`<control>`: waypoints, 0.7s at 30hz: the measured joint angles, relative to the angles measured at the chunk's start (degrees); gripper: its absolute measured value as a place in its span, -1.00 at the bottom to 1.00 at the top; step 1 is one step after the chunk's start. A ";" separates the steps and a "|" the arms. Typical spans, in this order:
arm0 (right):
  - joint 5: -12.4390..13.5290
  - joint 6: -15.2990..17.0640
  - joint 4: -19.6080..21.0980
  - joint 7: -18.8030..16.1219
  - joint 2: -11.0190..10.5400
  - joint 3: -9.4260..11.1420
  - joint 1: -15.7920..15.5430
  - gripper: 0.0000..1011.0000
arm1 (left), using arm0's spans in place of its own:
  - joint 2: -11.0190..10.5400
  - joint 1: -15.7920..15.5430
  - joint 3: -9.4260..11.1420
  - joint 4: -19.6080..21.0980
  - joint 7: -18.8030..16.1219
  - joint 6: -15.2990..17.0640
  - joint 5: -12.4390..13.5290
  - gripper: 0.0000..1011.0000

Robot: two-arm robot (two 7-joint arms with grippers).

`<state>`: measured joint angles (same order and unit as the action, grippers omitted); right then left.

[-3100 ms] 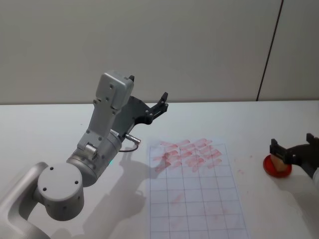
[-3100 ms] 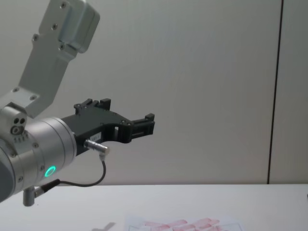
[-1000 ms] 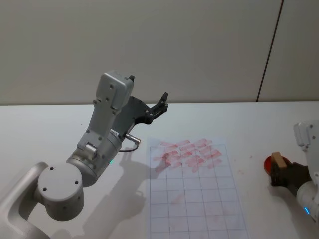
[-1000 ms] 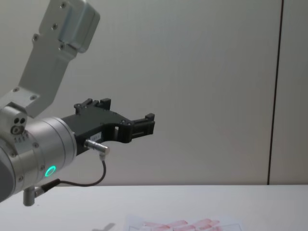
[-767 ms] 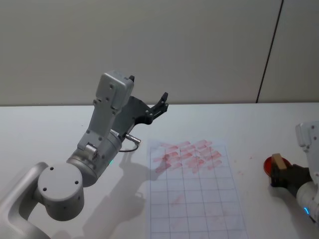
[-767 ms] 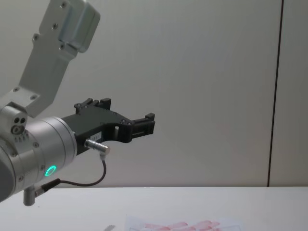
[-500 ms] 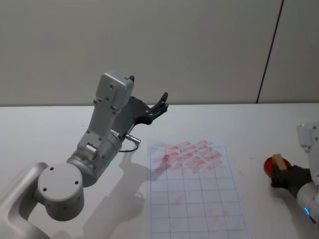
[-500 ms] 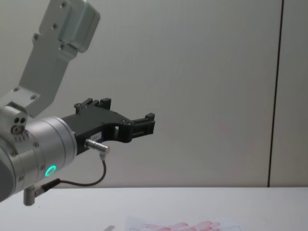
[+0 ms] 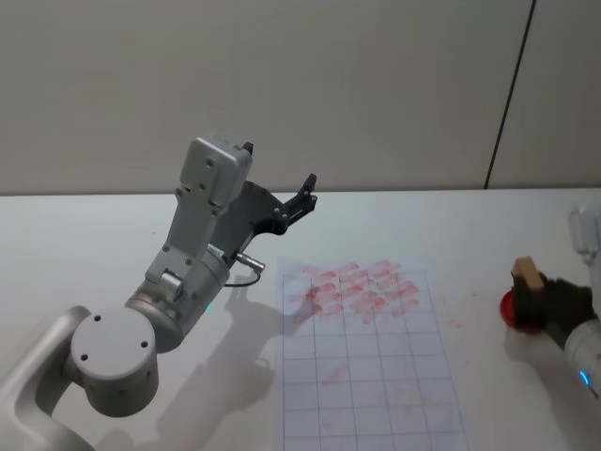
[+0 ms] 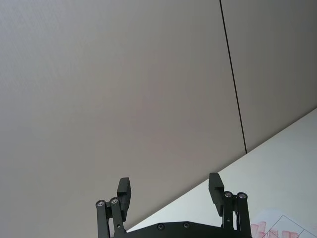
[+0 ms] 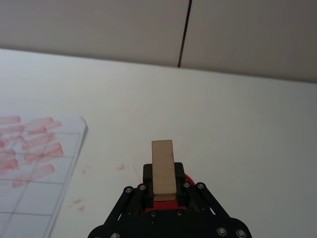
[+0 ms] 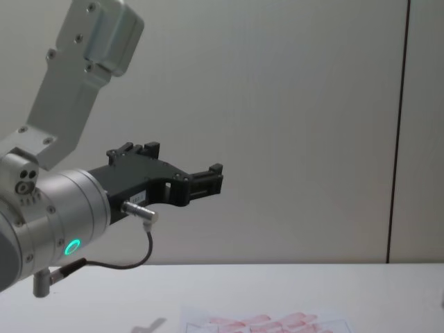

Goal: Use the one hand to pick up the stamp and affix it onto the A4 paper.

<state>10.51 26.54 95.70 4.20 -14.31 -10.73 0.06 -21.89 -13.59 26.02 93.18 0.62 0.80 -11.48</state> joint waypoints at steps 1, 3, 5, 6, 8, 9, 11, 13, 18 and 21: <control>-0.19 -0.17 0.37 -0.19 0.00 -0.03 0.01 -0.56 | 0.00 0.00 0.00 0.00 0.00 0.00 0.00 0.98; -0.80 -0.63 1.51 -0.87 0.01 -0.23 0.09 -0.56 | 0.00 0.00 0.00 0.00 0.00 0.00 0.00 0.98; -1.27 -0.85 2.14 -1.40 0.07 -0.41 0.16 -0.56 | 0.00 0.00 0.00 0.00 0.00 0.00 0.00 0.98; -1.80 -0.99 2.77 -2.08 0.19 -0.64 0.26 -0.56 | 0.00 0.00 0.00 0.00 0.00 0.00 0.00 0.98; -2.31 -1.00 3.25 -2.74 0.32 -0.88 0.38 -0.56 | 0.00 0.00 0.00 0.00 0.00 0.00 0.00 0.98; -2.46 -0.99 3.46 -2.93 0.40 -0.98 0.44 -0.56 | 0.00 0.00 0.00 0.00 0.00 0.00 0.00 0.98; -3.19 -0.58 4.07 -3.95 0.73 -1.41 0.68 -0.56 | 0.00 0.00 0.00 0.00 0.00 0.00 0.00 0.98; -3.77 0.04 4.40 -4.84 1.11 -1.83 0.95 -0.56 | 0.00 0.00 0.00 0.00 0.00 0.00 0.00 0.98; -4.97 1.71 4.45 -6.86 2.03 -2.94 1.59 -0.56 | 0.00 0.00 0.00 0.00 0.01 0.00 0.00 0.98; -6.04 2.84 3.75 -8.23 2.72 -3.70 2.07 -0.56 | 0.00 0.00 0.00 0.00 0.01 0.00 0.00 0.98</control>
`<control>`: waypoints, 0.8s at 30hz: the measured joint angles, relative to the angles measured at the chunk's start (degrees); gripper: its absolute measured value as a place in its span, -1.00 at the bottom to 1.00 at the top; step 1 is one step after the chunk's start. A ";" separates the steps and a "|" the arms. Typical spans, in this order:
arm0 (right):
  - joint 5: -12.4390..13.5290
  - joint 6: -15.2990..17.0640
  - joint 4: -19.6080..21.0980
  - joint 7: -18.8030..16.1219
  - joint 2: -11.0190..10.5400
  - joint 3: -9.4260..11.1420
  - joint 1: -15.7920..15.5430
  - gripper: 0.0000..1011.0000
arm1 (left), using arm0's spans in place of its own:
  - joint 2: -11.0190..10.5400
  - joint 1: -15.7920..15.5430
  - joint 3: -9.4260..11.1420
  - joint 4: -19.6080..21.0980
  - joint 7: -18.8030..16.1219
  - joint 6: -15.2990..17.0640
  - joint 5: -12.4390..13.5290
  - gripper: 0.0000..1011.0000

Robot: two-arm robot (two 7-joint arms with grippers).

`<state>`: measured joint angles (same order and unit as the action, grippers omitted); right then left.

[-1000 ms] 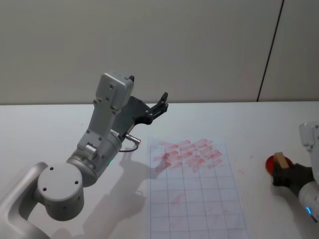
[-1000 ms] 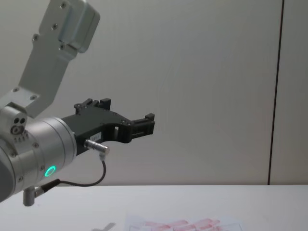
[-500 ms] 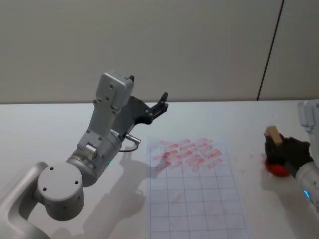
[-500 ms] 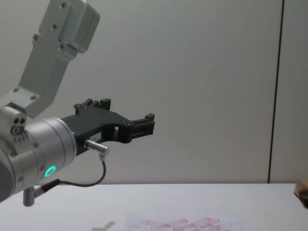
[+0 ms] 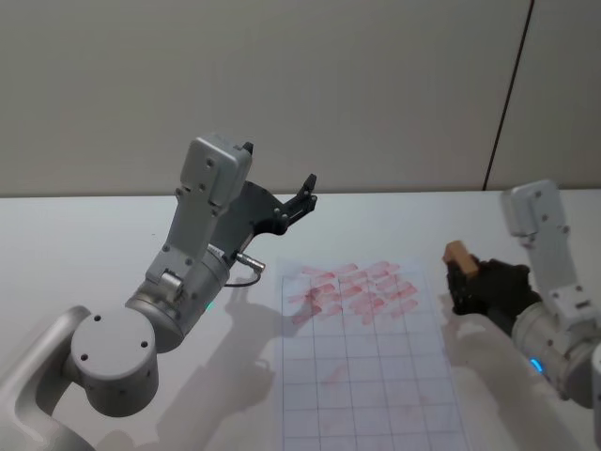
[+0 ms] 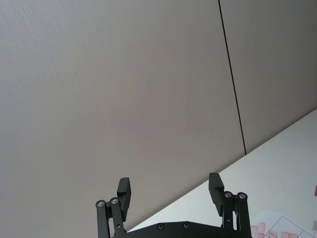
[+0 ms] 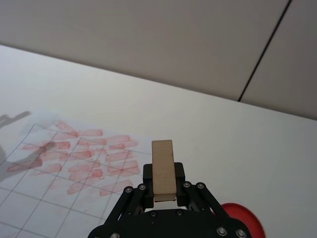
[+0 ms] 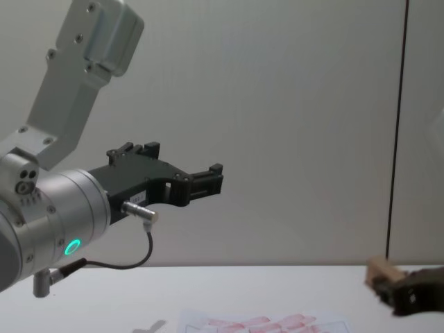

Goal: Use the one hand to pick up the stamp and affix it onto the A4 paper.

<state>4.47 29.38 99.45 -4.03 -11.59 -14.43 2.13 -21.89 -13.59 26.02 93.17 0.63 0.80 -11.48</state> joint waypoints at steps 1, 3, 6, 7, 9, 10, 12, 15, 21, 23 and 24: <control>-0.26 0.26 -0.32 -0.31 0.24 -0.28 0.17 -0.56 | 0.00 0.00 0.00 0.00 0.00 0.00 0.00 0.98; -1.16 1.10 -1.10 -1.21 0.80 -0.90 0.59 -0.56 | 0.00 0.00 0.00 0.00 0.00 0.00 0.00 0.98; -2.26 2.01 -2.49 -2.12 1.61 -1.70 1.22 -0.56 | 0.00 0.00 0.00 0.00 0.00 0.00 0.00 0.98; -2.61 2.30 -2.84 -2.38 1.80 -1.85 1.37 -0.56 | 0.00 0.00 0.00 0.00 0.00 0.00 0.00 0.98; -3.11 2.71 -3.65 -2.75 2.22 -2.22 1.73 -0.56 | 0.00 0.00 0.00 0.00 0.00 0.00 0.00 0.98; -3.67 3.13 -4.44 -3.11 2.59 -2.53 2.06 -0.56 | 0.00 0.00 0.00 0.00 0.00 0.00 0.00 0.98; -4.15 3.43 -5.26 -3.38 2.95 -2.84 2.41 -0.56 | 0.00 0.00 0.00 0.00 0.00 0.00 0.00 0.98; -5.05 3.89 -7.09 -3.78 3.69 -3.39 3.17 -0.56 | 0.00 0.00 0.00 0.00 0.00 0.00 0.00 0.98; -6.50 4.23 -10.62 -4.17 5.13 -4.21 4.58 -0.56 | 0.00 0.00 0.00 0.00 0.00 0.00 0.00 0.98; -6.68 4.23 -11.34 -4.21 5.39 -4.33 4.83 -0.56 | 0.00 0.00 0.00 0.00 0.00 0.00 0.00 0.98; -6.74 4.22 -11.64 -4.22 5.50 -4.39 4.95 -0.56 | 0.00 0.00 0.00 0.00 0.00 0.00 0.00 0.98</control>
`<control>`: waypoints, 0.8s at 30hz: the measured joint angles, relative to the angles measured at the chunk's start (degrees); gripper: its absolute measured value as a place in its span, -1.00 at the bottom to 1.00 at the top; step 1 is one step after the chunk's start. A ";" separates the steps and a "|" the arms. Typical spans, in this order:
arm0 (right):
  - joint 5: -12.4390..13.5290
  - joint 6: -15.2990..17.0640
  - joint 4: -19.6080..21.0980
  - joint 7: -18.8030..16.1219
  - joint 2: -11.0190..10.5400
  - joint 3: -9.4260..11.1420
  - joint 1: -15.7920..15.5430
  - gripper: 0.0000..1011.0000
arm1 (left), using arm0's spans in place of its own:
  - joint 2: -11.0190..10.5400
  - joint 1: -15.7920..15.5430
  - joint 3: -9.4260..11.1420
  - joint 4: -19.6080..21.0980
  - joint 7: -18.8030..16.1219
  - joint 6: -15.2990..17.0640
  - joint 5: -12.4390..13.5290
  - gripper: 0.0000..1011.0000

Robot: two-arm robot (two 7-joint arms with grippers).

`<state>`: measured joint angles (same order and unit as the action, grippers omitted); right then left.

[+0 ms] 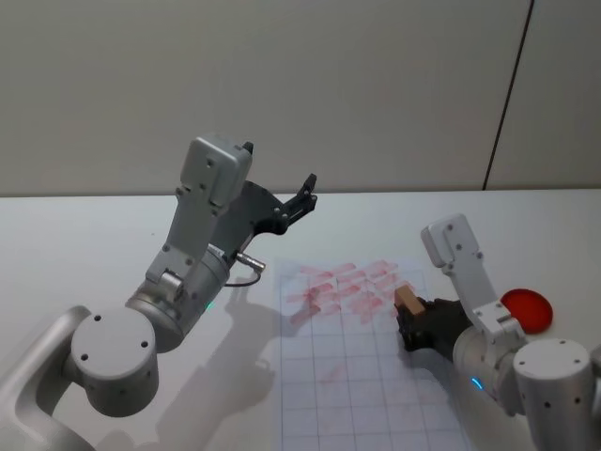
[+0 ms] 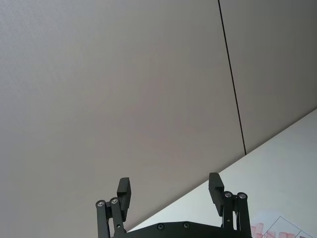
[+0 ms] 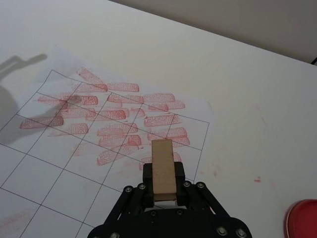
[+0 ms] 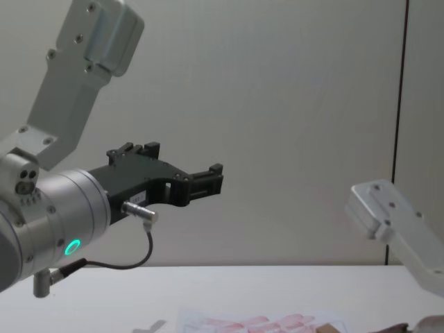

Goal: Use the one hand to pick up the stamp and affix it onto the A4 paper.

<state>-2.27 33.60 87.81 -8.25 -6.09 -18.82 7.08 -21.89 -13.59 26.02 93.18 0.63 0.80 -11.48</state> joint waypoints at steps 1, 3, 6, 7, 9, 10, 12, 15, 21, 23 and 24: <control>-0.08 -0.07 -0.61 -0.02 0.27 -0.06 0.32 -0.56 | 0.00 0.00 0.00 0.00 0.00 0.00 0.00 0.98; -0.11 -0.12 -1.11 -0.02 0.50 -0.09 0.54 -0.56 | 0.00 0.00 0.00 0.00 0.00 0.00 0.00 0.98; -0.11 -0.15 -2.06 -0.02 0.94 -0.16 0.98 -0.56 | 0.00 0.00 0.00 0.00 0.00 0.00 0.00 0.98; 0.03 -0.16 -2.49 -0.02 1.13 -0.17 1.16 -0.56 | 0.00 0.00 0.00 0.00 0.00 0.00 0.00 0.98; 0.28 -0.15 -2.96 -0.01 1.32 -0.17 1.39 -0.56 | 0.00 0.00 0.00 0.00 0.00 0.00 0.00 0.98; 0.50 -0.10 -3.28 0.00 1.48 -0.16 1.51 -0.56 | 0.00 0.00 0.00 0.00 0.00 0.00 0.00 0.98; 0.82 0.01 -3.58 0.04 1.65 -0.15 1.64 -0.56 | 0.00 0.00 0.00 0.00 0.00 0.00 0.00 0.98; 1.43 0.22 -4.03 0.16 1.90 -0.08 1.83 -0.56 | 0.00 0.00 0.00 0.00 -0.01 0.00 0.00 0.98; 2.91 0.83 -4.95 0.45 2.38 0.26 2.13 -0.56 | 0.00 0.00 0.00 0.00 -0.01 0.00 0.00 0.98; 3.42 1.05 -5.19 0.55 2.50 0.41 2.23 -0.56 | 0.00 0.00 0.00 0.00 -0.01 0.00 0.00 0.98; 3.65 1.14 -5.26 0.59 2.53 0.46 2.26 -0.56 | 0.00 0.00 0.00 0.00 -0.01 0.00 0.00 0.98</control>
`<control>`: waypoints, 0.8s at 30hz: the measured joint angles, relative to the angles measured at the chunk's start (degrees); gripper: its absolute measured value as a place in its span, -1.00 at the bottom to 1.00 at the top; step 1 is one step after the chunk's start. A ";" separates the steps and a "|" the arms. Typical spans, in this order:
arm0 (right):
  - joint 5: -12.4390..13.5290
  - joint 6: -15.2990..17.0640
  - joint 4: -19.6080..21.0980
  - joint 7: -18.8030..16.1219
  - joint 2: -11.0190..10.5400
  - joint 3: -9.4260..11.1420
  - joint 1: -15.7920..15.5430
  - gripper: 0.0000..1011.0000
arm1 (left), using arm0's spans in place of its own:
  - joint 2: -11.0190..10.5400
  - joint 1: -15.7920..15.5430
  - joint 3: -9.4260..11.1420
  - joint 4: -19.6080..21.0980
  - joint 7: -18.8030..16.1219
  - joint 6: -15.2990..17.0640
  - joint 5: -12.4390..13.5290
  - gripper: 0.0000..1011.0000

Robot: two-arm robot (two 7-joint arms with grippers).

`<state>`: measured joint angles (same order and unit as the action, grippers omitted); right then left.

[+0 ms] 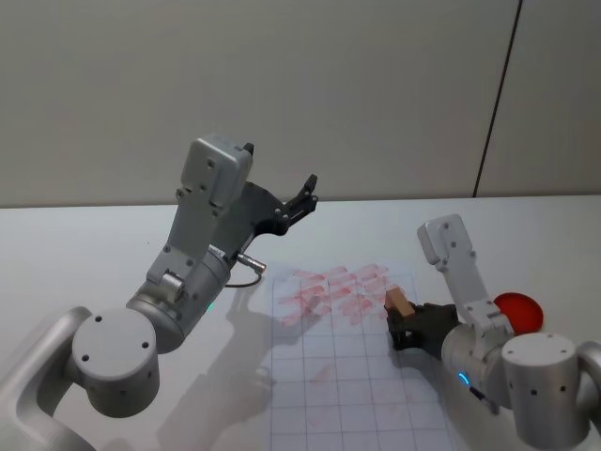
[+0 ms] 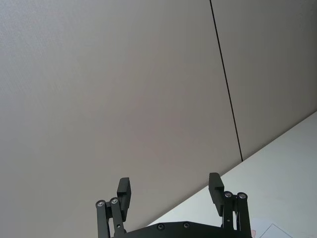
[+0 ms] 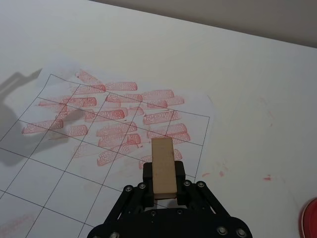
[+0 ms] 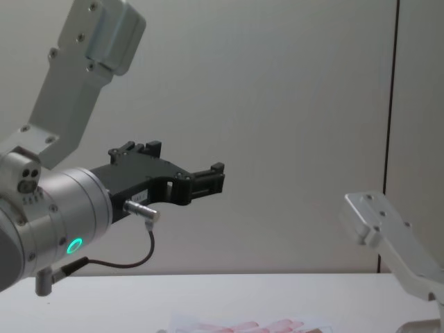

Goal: Use the one hand to pick up the stamp and affix it onto the A4 paper.

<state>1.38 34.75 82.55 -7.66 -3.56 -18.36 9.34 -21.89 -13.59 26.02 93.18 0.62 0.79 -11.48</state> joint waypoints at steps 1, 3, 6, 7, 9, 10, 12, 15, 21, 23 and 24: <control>0.16 0.11 -0.04 0.05 0.05 0.05 0.03 -0.56 | 0.00 0.00 0.00 0.00 0.00 0.00 0.00 0.98; 0.62 0.42 -0.20 0.12 0.14 0.17 0.13 -0.56 | 0.00 0.00 0.00 0.00 0.00 0.00 0.00 0.98; 1.01 0.89 -0.26 0.17 0.24 0.31 0.25 -0.56 | 0.00 0.00 0.00 0.00 0.00 0.00 0.00 0.98; 1.22 1.19 -0.30 0.18 0.31 0.40 0.37 -0.56 | 0.00 0.00 0.00 0.00 0.00 0.00 0.00 0.98; 1.48 1.59 -0.31 0.19 0.40 0.50 0.53 -0.57 | 0.00 0.00 0.00 0.00 0.00 0.00 0.00 0.98; 1.58 1.77 -0.31 0.19 0.43 0.54 0.58 -0.56 | 0.00 0.00 0.00 0.00 0.00 0.00 0.00 0.98; 1.73 2.09 -0.32 0.18 0.52 0.62 0.77 -0.56 | 0.00 0.00 0.00 0.00 0.00 0.00 0.00 0.98; 1.92 2.37 -0.31 0.16 0.60 0.69 0.93 -0.56 | 0.00 0.00 0.00 0.00 0.00 0.00 0.00 0.98; 2.03 2.85 0.79 0.01 0.63 0.89 1.13 -0.56 | 0.00 0.00 0.00 0.00 0.00 0.00 0.00 0.98; 2.03 2.87 1.32 -0.04 0.61 0.95 1.13 -0.56 | 0.00 0.00 0.00 0.00 0.00 0.00 0.00 0.98; 2.00 2.88 1.76 -0.08 0.58 0.99 1.08 -0.56 | 0.00 0.00 0.00 0.00 0.00 0.00 0.00 0.98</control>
<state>3.37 37.62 84.32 -7.74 -2.98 -17.37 10.42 -21.89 -13.59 26.02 93.18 0.62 0.80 -11.48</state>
